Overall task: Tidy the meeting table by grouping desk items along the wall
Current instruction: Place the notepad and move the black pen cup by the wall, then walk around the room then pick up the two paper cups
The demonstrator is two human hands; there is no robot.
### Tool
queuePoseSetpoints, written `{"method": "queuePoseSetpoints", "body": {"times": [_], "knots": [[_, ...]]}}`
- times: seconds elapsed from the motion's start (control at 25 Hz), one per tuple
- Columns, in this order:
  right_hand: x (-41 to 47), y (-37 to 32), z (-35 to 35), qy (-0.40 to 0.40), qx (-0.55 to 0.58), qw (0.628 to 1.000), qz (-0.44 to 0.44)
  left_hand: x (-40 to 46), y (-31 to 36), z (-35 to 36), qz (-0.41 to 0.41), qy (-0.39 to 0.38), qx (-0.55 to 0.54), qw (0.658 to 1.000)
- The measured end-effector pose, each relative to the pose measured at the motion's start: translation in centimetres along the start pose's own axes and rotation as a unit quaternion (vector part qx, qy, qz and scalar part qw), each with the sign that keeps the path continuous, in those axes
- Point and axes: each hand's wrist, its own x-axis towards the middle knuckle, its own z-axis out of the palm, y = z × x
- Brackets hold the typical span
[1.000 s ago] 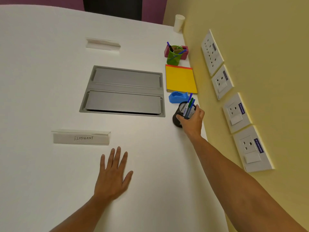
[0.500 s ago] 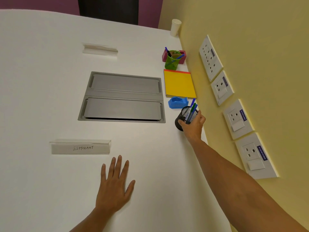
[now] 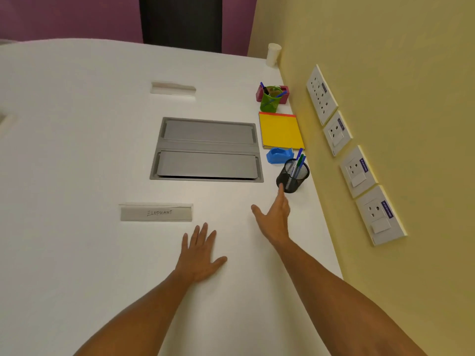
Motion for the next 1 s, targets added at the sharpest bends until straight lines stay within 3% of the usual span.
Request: {"method": "queuePoseSetpoints", "body": {"times": [0.08,0.2,0.48,0.64,0.72,0.92,1.0], "knots": [[-3.2,-2.1,0.7,-0.065,0.005,0.997,-0.028,-1.9,-0.6,-2.8,-0.031,-0.007,-0.048,0.998],[-7.7,-4.8,1.6,-0.147,-0.012,0.985,-0.095,-6.8,-2.0,-5.3,-0.068,0.070,-0.097,0.991],[-15.8,-12.0,1.0,-0.205,-0.030,0.949,-0.239,-19.3,-5.3,-12.7,-0.124,0.169,0.000,0.978],[-24.0,-17.2,0.1,-0.242,0.003,0.907,-0.346,-31.9,-6.2,-15.5,-0.209,0.250,0.036,0.945],[-25.9,-19.0,0.6,-0.247,0.017,0.900,-0.360,-34.8,-7.1,-16.5,-0.223,0.268,0.040,0.936],[-36.6,-25.0,2.9,-0.313,0.031,0.824,-0.471,-49.0,-9.3,-16.9,-0.337,0.347,0.047,0.874],[-38.7,-26.5,3.8,-0.317,0.045,0.813,-0.486,-51.3,-9.9,-17.0,-0.351,0.355,0.043,0.865]]}}
